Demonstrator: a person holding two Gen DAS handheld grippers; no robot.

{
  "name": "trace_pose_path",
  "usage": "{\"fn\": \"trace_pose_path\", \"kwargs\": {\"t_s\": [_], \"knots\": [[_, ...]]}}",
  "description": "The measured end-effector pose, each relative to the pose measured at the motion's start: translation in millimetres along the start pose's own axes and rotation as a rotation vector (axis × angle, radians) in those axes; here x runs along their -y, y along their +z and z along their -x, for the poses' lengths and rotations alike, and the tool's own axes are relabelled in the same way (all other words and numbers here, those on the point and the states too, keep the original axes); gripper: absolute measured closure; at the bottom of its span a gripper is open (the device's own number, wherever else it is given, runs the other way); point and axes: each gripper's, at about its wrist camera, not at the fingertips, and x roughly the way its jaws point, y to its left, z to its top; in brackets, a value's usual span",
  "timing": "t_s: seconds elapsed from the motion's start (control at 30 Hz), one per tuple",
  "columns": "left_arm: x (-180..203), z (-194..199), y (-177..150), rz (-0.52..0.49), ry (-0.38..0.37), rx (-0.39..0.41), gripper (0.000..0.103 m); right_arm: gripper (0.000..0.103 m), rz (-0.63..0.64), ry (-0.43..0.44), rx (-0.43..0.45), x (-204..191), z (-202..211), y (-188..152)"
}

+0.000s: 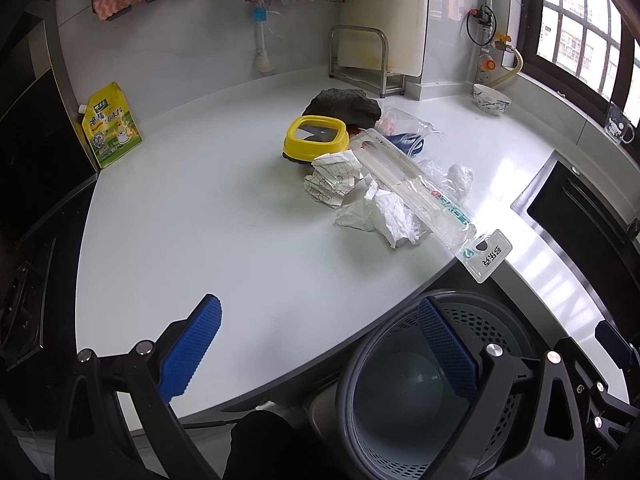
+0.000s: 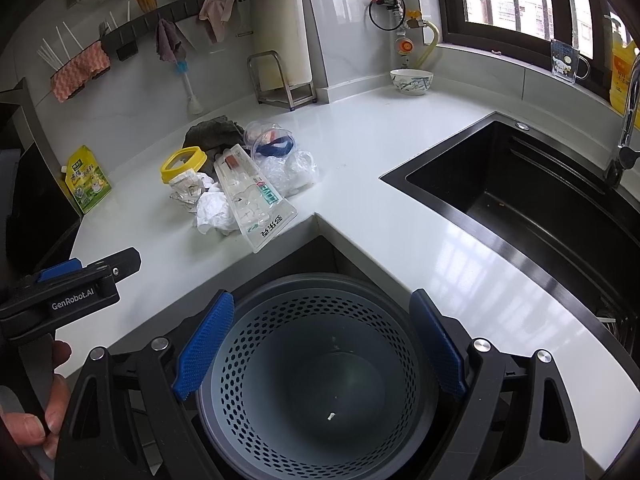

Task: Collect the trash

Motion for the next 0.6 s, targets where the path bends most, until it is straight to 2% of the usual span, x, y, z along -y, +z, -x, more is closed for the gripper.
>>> {"fn": "trace_pose_path", "kwargs": {"t_s": [0.6], "knots": [[2.7, 0.9, -1.8, -0.014, 0.006, -0.002, 0.006, 0.018, -0.003, 0.006, 0.004, 0.2, 0.7, -0.6]]}}
